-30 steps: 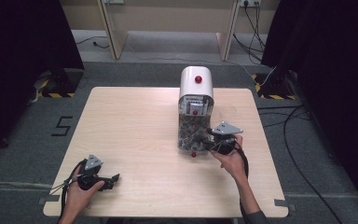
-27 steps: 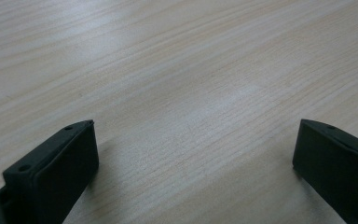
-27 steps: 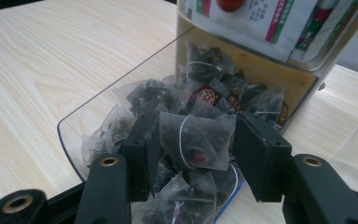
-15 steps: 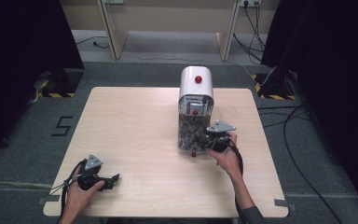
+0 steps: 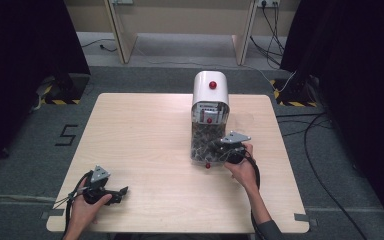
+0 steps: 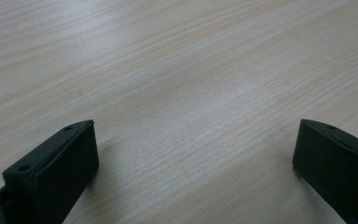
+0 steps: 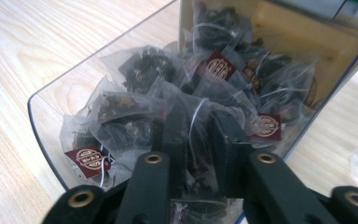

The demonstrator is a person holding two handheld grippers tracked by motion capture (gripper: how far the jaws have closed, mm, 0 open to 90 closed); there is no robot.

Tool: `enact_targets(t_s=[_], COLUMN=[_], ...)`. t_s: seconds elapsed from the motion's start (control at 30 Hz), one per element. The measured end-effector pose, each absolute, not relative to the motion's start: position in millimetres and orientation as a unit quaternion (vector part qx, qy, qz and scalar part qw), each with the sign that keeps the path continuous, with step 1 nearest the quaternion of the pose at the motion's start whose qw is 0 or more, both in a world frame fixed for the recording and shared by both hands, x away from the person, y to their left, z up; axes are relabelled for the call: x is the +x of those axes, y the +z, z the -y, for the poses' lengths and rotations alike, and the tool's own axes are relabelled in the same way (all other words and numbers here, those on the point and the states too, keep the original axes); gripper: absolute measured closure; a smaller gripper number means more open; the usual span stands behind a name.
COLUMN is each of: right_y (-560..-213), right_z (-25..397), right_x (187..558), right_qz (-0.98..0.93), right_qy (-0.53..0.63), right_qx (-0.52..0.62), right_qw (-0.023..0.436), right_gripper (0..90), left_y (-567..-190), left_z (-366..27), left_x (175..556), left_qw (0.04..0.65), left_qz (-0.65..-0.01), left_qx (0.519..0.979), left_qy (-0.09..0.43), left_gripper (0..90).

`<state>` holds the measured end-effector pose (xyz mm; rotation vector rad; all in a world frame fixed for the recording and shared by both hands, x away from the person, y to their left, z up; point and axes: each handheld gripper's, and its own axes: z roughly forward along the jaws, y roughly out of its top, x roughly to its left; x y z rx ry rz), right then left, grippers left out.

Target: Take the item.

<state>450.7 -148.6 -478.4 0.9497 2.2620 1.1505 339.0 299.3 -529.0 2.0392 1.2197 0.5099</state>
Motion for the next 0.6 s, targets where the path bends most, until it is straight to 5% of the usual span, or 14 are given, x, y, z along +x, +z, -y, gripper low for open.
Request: enact_targets(t_s=[0.6], right_y=[-460.3], right_z=[153.7], right_x=[441.8], right_qz=[-0.800], right_qy=[0.442], right_qx=[0.325], right_qw=[0.245], right_gripper=[90.0], left_y=[-529.0], left_z=[-299.3], left_x=[338.9], left_qw=[0.348], left_qz=[-0.471], left_qx=[0.787], left_qy=[0.197], left_gripper=[0.0])
